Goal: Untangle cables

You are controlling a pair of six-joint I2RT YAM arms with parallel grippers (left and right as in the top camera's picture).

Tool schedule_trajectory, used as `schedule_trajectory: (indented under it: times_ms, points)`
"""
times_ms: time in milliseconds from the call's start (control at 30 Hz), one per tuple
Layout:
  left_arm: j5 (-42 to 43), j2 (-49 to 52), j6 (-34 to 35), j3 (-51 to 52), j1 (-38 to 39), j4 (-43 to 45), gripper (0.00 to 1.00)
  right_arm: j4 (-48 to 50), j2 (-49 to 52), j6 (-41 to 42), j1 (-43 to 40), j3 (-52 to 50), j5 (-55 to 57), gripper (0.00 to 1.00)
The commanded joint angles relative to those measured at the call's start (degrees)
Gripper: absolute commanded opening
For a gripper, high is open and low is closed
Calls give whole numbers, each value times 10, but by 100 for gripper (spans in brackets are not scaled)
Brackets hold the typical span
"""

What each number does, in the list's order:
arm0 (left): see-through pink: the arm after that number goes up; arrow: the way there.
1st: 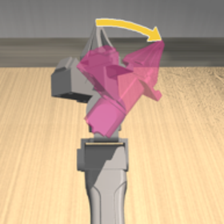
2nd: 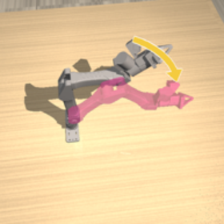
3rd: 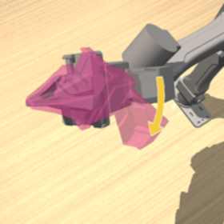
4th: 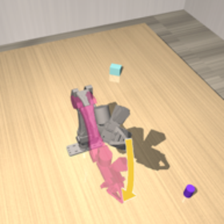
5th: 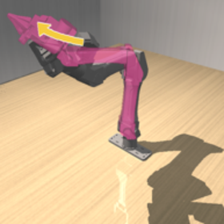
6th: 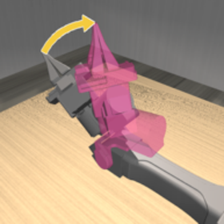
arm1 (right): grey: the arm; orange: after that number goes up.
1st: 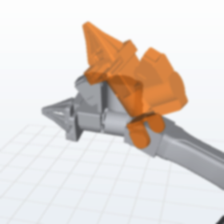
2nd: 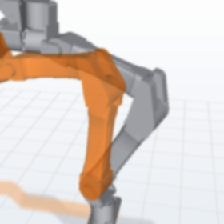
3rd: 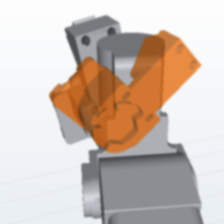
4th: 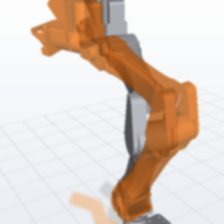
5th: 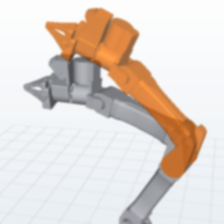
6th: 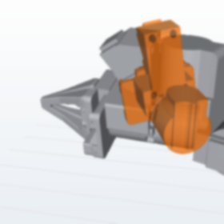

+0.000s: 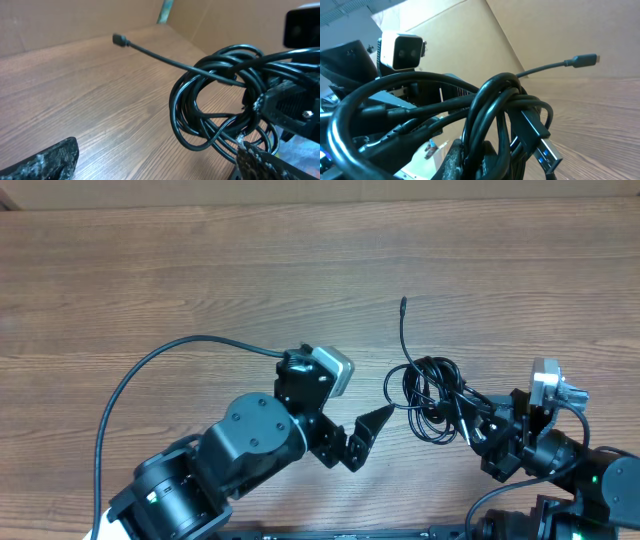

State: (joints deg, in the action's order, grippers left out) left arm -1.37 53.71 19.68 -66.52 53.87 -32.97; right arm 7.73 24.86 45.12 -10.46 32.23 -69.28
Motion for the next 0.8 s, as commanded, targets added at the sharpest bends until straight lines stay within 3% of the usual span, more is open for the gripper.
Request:
schedule_trajectory:
  times_ms: [0,167,233,433,633,767]
  points:
    - [-4,-15,9,-11,-3,12,99,24,-4,71,1,10,-3,4]
    - [46,-15,-111,-11,-3,41,100,25,-4,103,1,10,-10,4]
    - [56,-15,-220,-11,-3,36,100,25,-4,127,1,10,-18,4]
    - [60,-12,-414,-11,-3,34,100,25,-4,179,1,10,-89,4]
    - [163,5,-487,-11,-3,59,100,20,-4,179,1,10,-129,4]
    - [214,45,-489,-11,-2,85,100,20,-4,179,1,10,-129,4]
